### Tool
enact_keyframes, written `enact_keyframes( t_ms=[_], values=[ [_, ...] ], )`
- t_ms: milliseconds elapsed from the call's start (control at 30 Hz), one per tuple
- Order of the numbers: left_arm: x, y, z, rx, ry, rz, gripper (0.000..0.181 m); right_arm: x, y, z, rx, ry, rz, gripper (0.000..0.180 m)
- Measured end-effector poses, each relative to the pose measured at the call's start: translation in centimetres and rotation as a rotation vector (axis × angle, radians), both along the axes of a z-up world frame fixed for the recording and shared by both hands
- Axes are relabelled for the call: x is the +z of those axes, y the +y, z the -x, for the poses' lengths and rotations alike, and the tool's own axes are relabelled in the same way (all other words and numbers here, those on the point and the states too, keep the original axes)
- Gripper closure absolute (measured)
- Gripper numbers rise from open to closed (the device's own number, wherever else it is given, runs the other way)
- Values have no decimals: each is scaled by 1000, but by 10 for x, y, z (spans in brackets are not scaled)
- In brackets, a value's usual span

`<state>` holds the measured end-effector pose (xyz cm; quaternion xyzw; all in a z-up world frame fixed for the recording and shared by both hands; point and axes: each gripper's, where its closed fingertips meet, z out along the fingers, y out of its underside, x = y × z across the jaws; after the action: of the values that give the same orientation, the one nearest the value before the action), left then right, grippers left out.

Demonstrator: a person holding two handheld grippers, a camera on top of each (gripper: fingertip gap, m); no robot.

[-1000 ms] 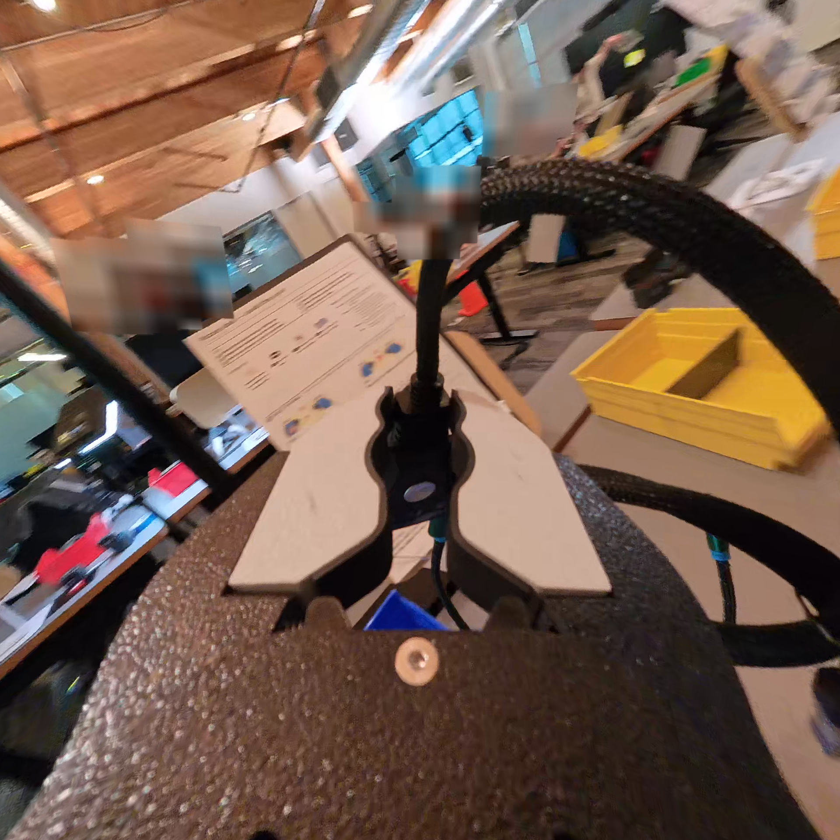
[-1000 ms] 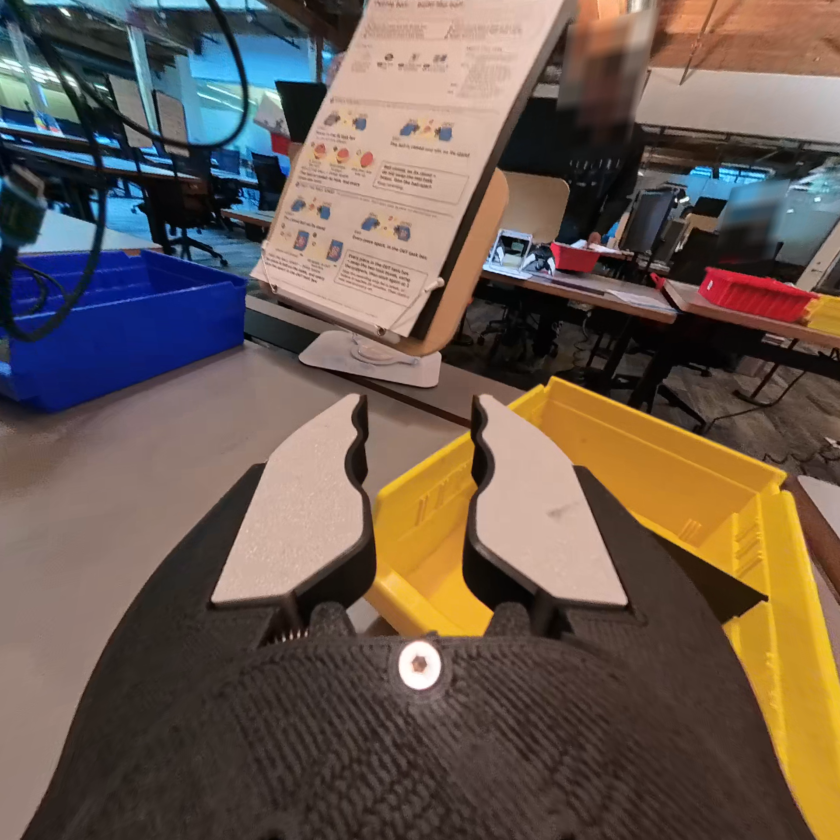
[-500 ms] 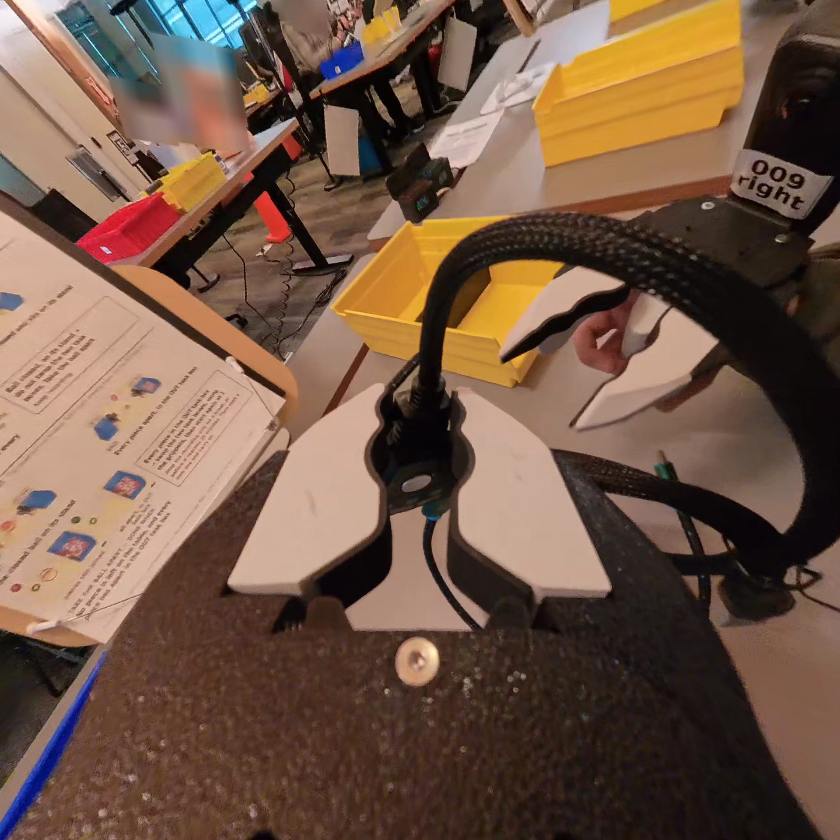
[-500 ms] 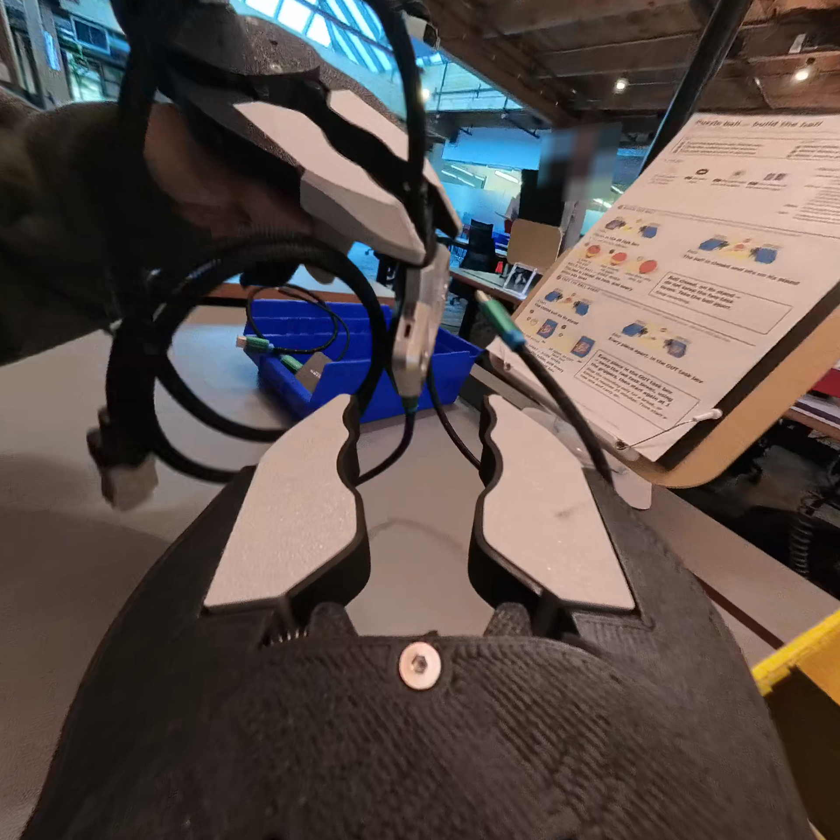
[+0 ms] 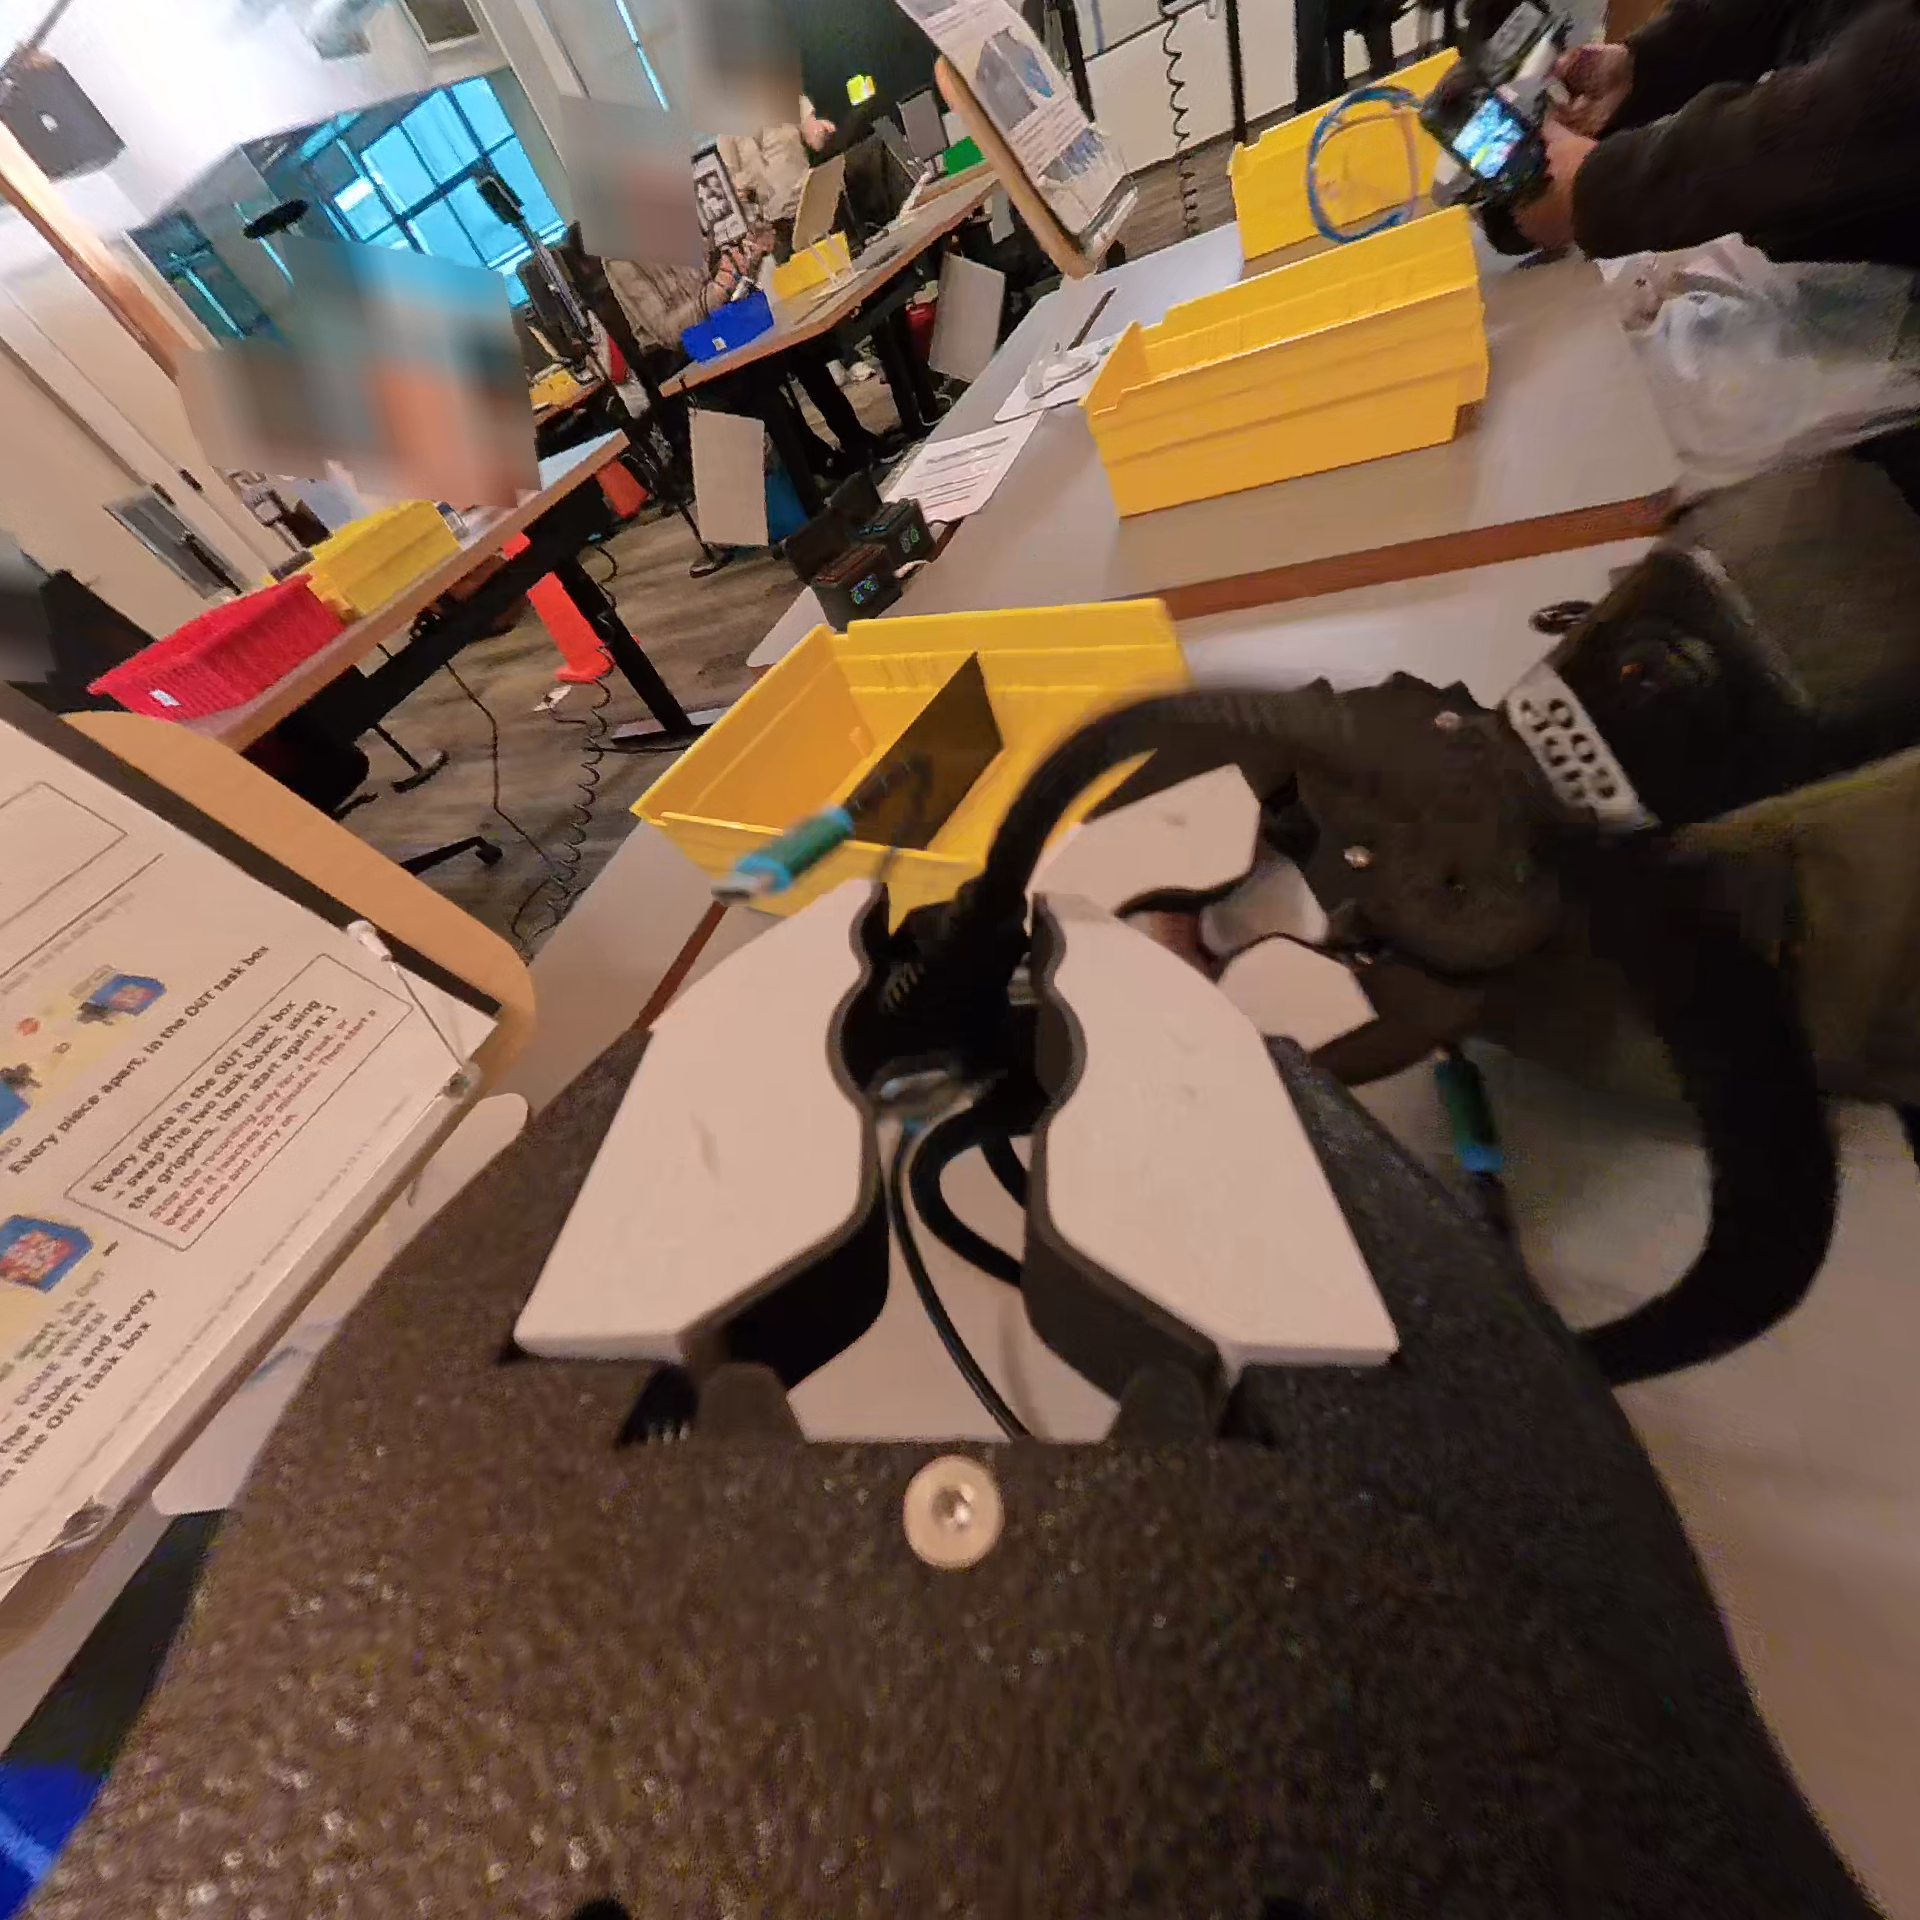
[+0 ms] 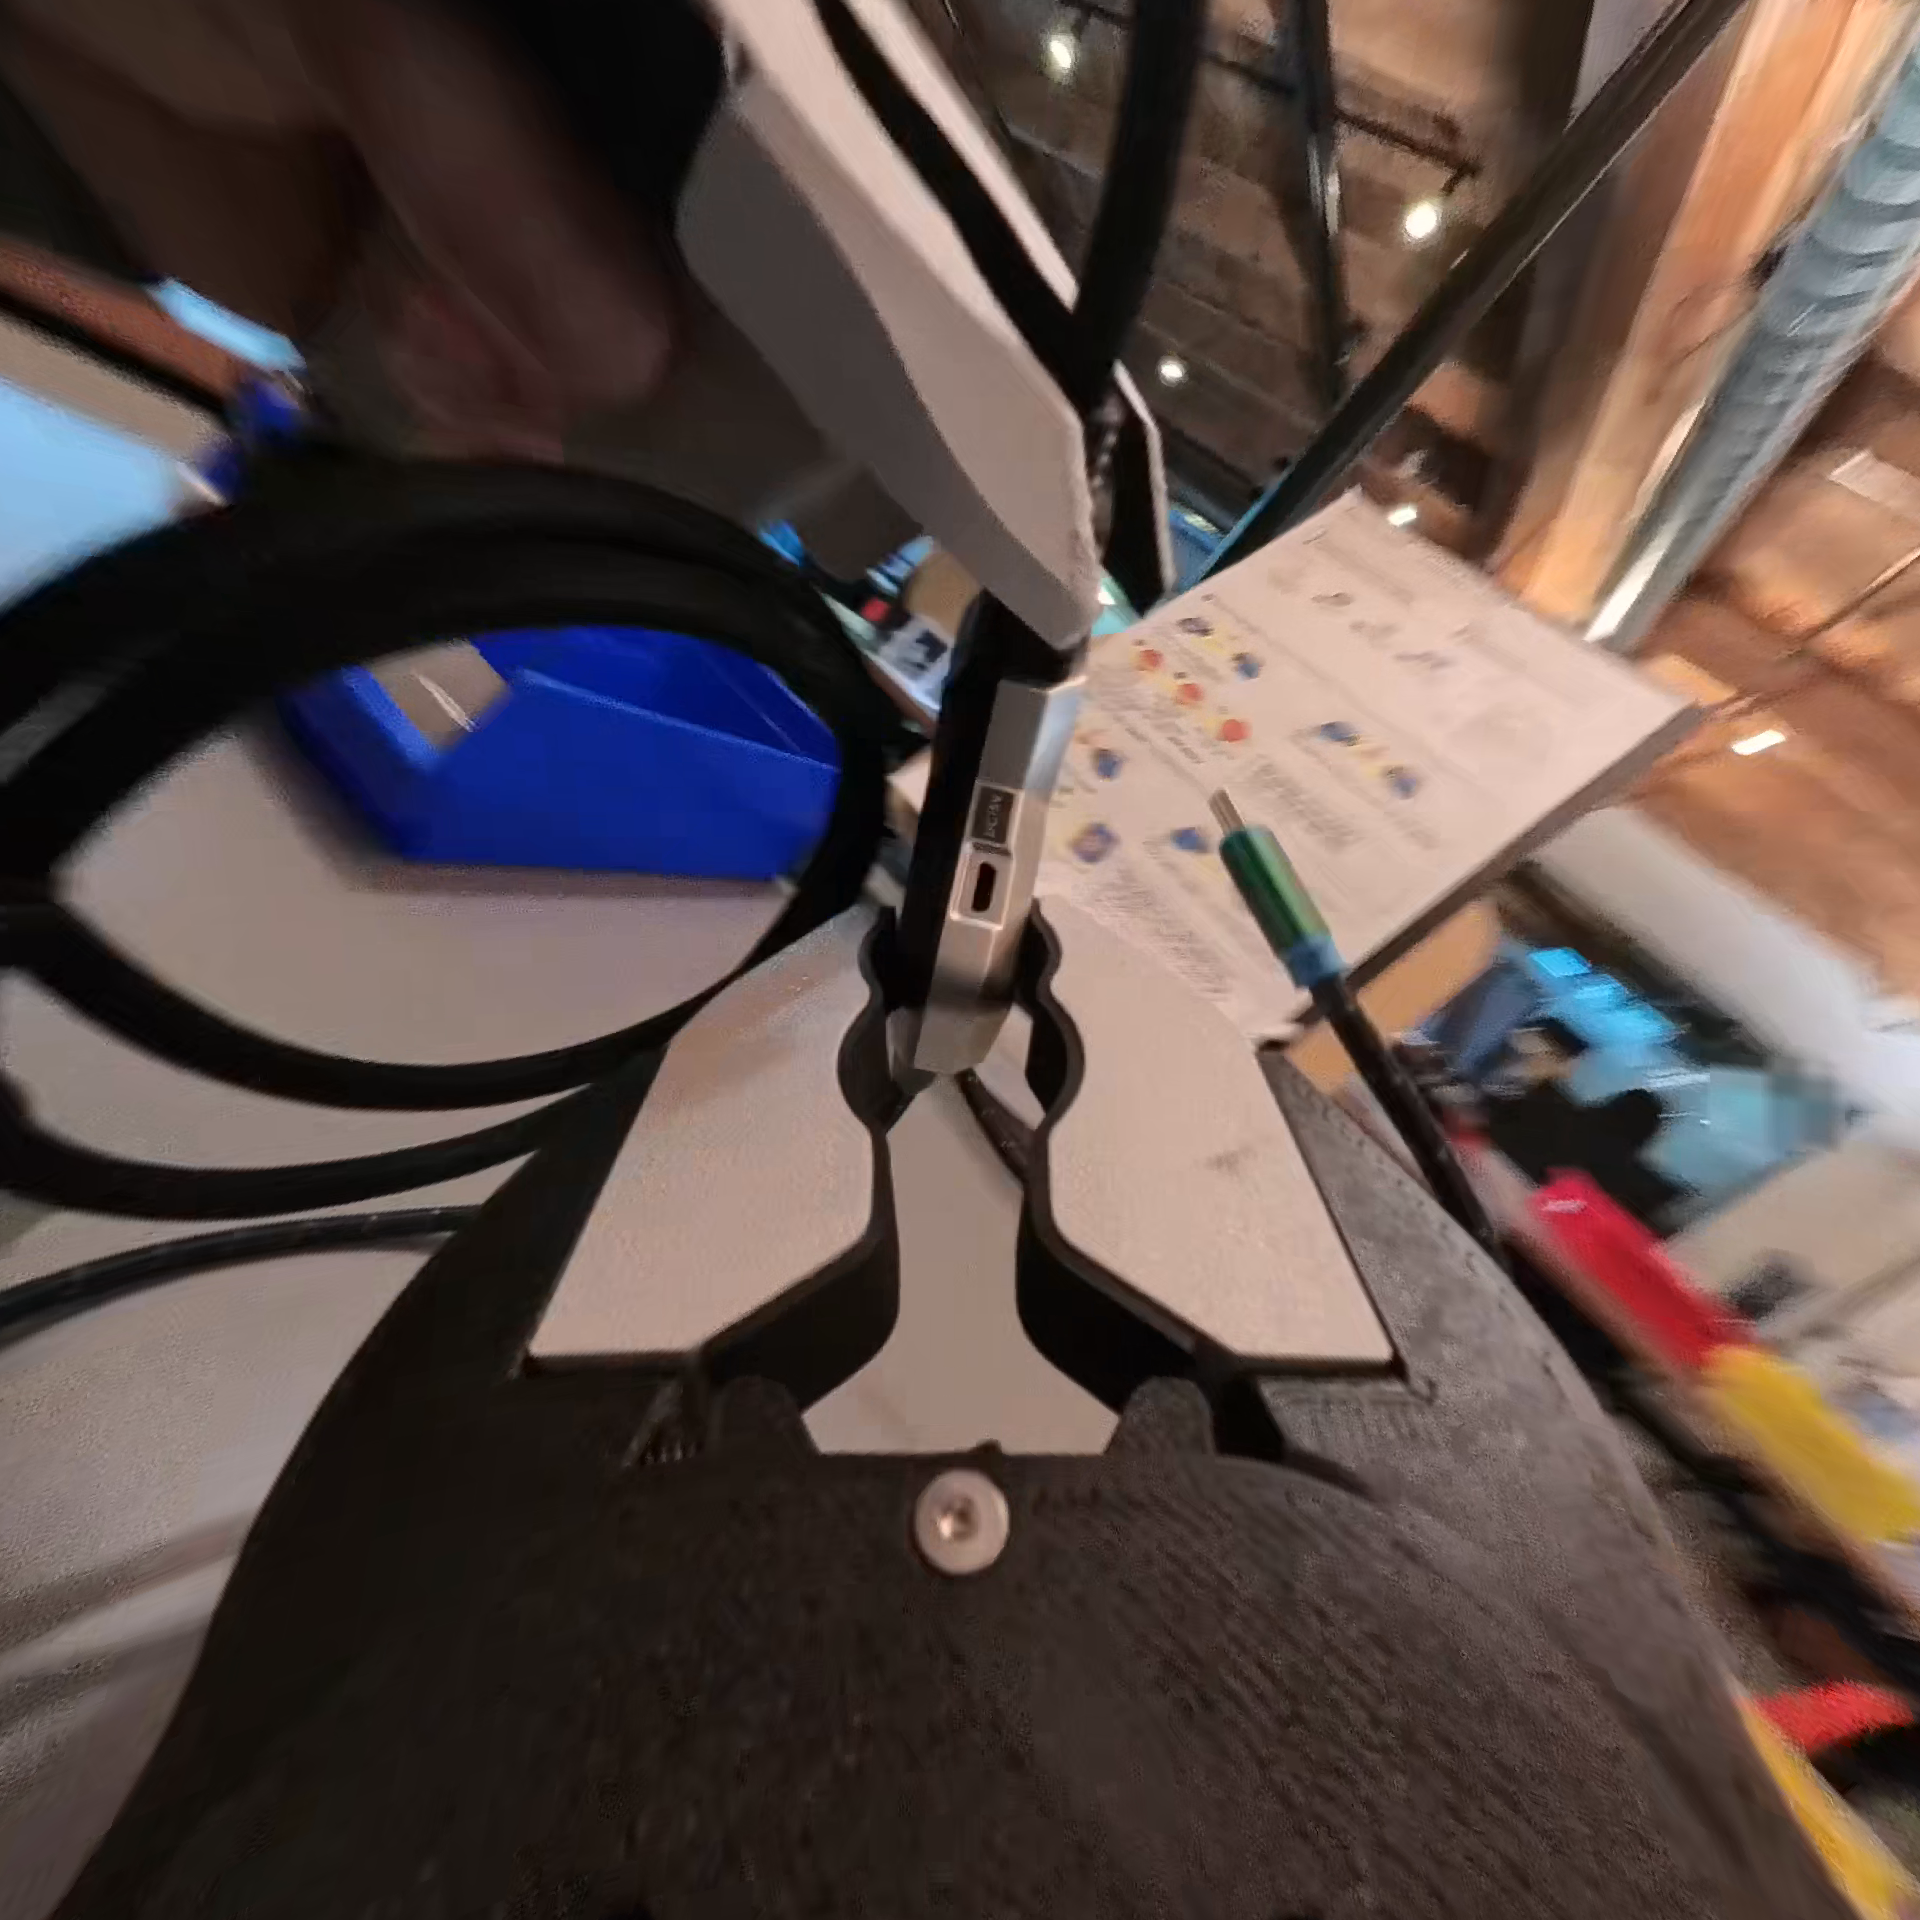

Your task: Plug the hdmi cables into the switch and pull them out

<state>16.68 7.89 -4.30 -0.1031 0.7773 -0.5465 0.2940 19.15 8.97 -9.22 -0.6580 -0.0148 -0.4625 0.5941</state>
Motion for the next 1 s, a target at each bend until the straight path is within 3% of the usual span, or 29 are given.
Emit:
enact_keyframes(
  t_ms=[133, 233, 333, 433, 600, 767, 933, 1000],
  values=[
    [-13, 27, 11, 68, 25, -66, 145, 12, -18, -8, -231, -285, 171, 159],
    [-33, 87, 1, 315, 89, -194, 137, 11, -25, -13, -338, -418, 298, 159],
    [-16, 126, 3, 535, 185, -46, 136, 8, -25, -17, -400, -461, 351, 159],
    [3, 100, 24, 457, 263, 120, 136, 3, -22, -21, -440, -468, 388, 159],
    [4, 65, 33, 388, 243, 119, 129, 7, -28, -23, -463, -412, 337, 159],
    [11, 54, 28, 297, 546, 369, 126, 25, -39, -15, -543, -555, 285, 159],
    [-21, 23, 30, 239, 725, 185, 123, 23, -26, -5, -516, -607, 305, 159],
    [-31, 22, 23, 265, 711, 114, 141, 22, -22, -2, -503, -622, 313, 159]
  ],
)
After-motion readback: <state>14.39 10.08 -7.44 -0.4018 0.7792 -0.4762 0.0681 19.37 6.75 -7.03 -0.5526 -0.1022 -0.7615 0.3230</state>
